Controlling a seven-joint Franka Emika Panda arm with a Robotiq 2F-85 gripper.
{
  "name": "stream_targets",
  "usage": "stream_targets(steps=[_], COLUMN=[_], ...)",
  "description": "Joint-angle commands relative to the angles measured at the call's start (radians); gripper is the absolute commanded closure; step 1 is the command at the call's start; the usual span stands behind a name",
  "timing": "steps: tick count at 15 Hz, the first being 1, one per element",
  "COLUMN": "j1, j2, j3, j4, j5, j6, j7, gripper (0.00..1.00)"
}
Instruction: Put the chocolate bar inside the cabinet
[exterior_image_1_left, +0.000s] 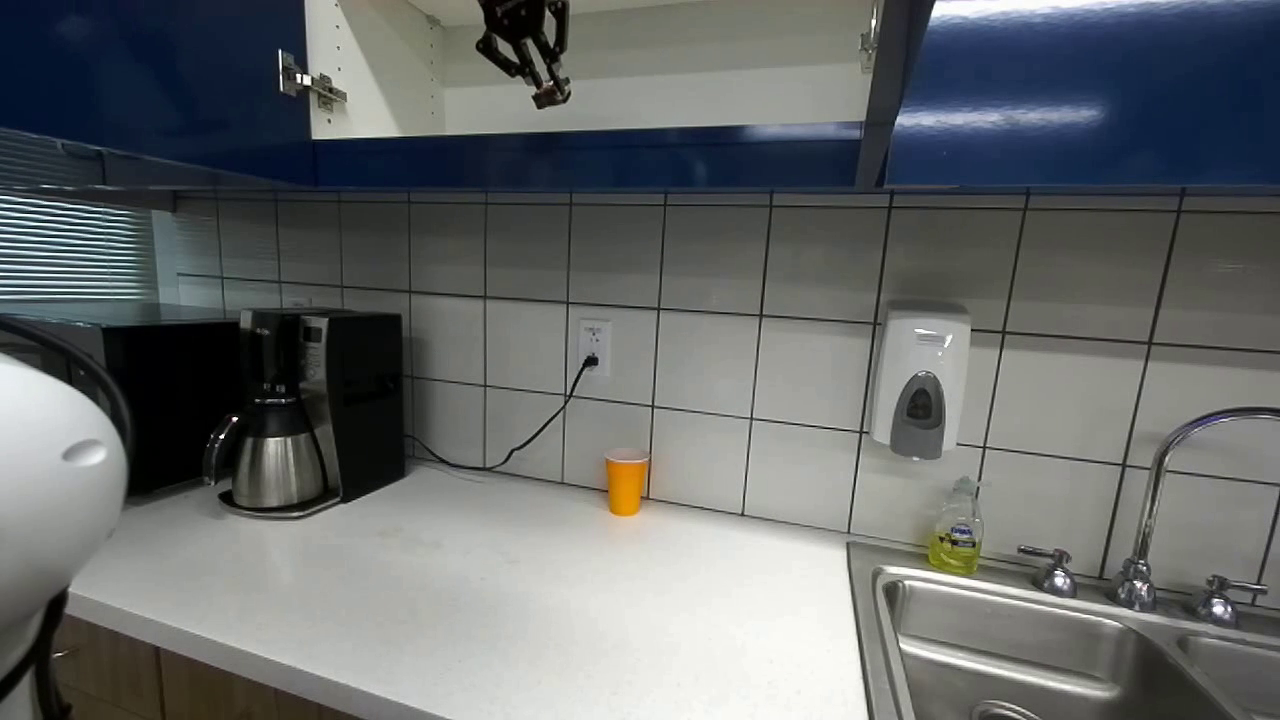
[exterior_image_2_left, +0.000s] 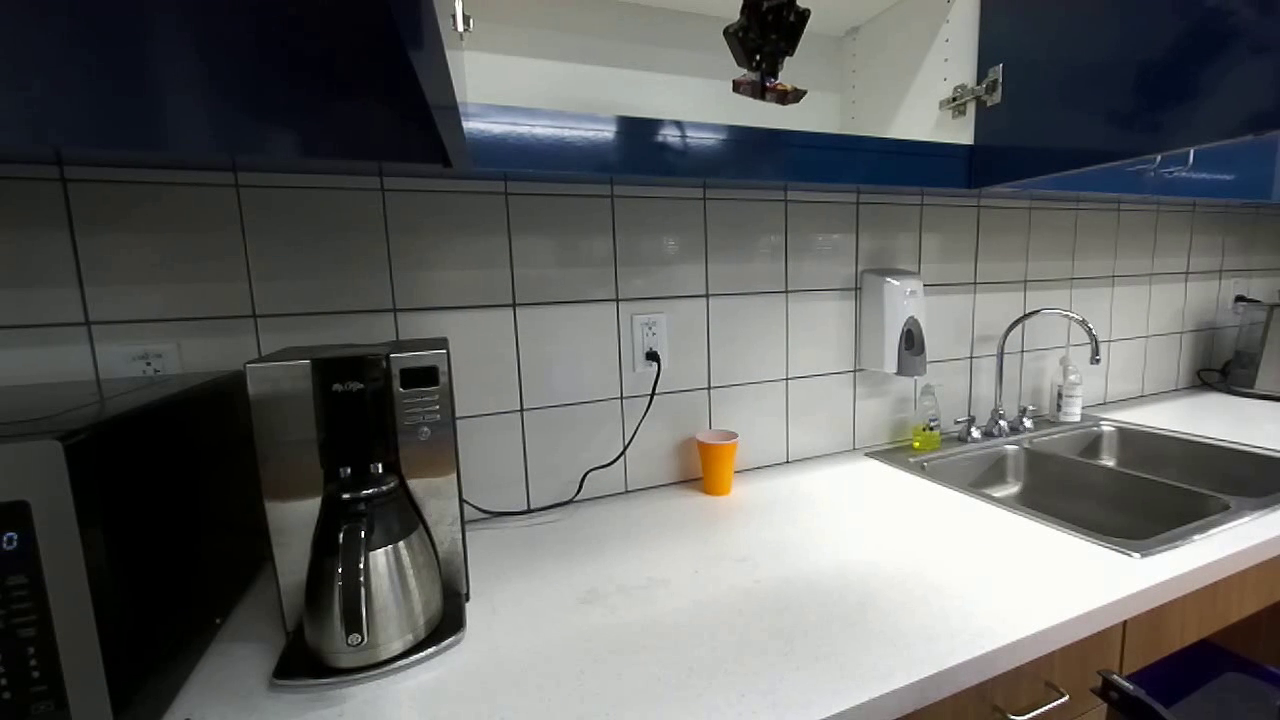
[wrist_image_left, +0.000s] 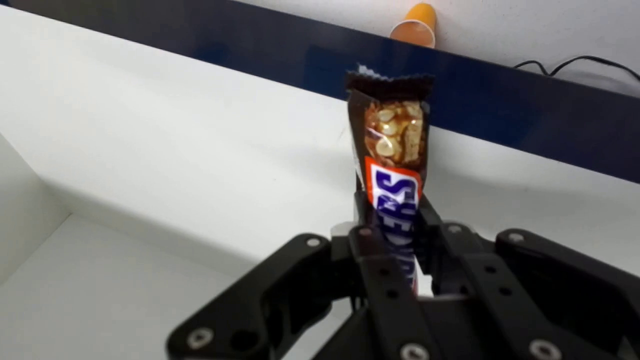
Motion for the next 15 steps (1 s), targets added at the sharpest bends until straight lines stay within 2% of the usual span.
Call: stream_targets(steps=[1, 15], j1=[0.01, 0.024], j2=[0.04, 0.145], j3=[0.012, -0.004], j4=[0.042, 0.154], j5=[-0.028, -0.037], j6=[-0.022, -0.009], j7=[0.02, 0.062], gripper=[0.95, 0.95])
